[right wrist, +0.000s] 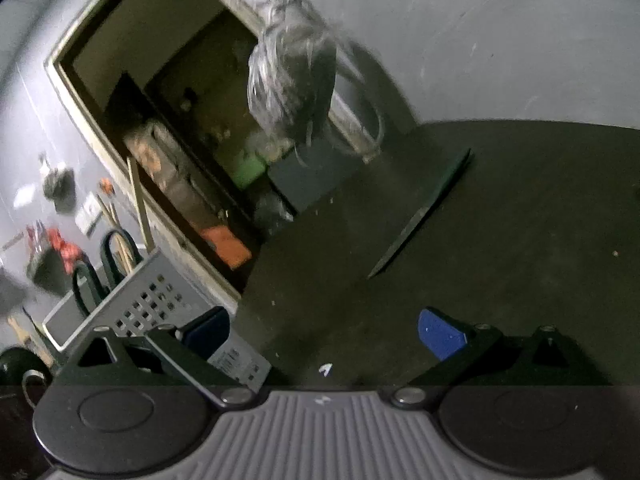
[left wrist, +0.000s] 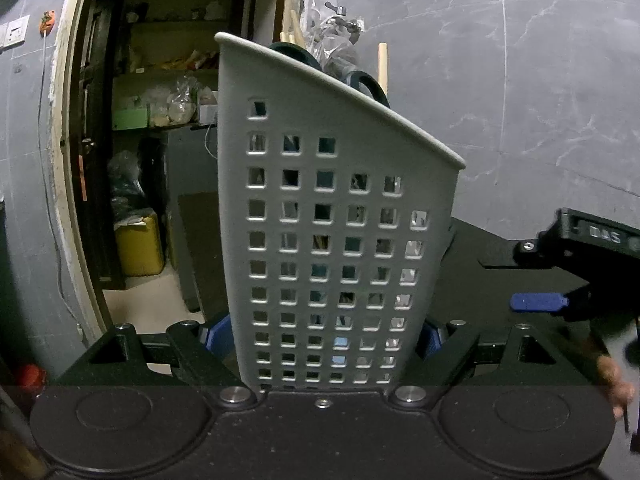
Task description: Organize utensils
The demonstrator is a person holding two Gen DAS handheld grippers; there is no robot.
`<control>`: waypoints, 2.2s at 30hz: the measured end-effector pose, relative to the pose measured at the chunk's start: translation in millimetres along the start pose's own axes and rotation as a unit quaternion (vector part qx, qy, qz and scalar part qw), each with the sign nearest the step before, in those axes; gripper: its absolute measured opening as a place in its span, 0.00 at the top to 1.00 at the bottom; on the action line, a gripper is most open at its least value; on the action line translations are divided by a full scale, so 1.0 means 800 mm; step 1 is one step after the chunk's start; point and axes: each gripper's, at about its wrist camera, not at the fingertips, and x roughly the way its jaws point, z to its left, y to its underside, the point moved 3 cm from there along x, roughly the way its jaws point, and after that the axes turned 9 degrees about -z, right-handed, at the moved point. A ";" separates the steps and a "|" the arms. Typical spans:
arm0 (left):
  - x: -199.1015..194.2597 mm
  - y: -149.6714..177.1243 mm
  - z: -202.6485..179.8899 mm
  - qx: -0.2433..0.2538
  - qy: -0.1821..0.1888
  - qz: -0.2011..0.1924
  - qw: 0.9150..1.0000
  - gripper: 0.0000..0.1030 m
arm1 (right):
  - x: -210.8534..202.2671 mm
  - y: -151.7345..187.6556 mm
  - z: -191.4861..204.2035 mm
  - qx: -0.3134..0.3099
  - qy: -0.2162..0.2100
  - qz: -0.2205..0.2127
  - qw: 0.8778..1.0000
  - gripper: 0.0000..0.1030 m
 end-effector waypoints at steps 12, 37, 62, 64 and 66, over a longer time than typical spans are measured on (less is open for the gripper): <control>0.010 0.005 0.011 -0.024 0.013 -0.006 1.000 0.16 | 0.110 -0.097 -0.022 -0.138 0.182 0.045 0.973 0.00; 0.008 0.008 0.015 -0.022 0.017 -0.008 1.000 0.16 | 0.215 -0.122 -0.047 -0.187 0.246 0.080 0.948 0.63; 0.001 0.007 0.003 -0.011 0.013 -0.010 1.000 0.16 | 0.053 -0.048 0.011 -0.313 0.137 0.179 0.923 0.79; 0.001 0.007 0.004 -0.012 0.013 -0.010 1.000 0.16 | 0.046 -0.044 0.016 -0.319 0.132 0.185 0.920 0.78; 0.001 0.006 0.004 -0.012 0.013 -0.010 1.000 0.16 | 0.043 -0.043 0.019 -0.320 0.128 0.187 0.920 0.77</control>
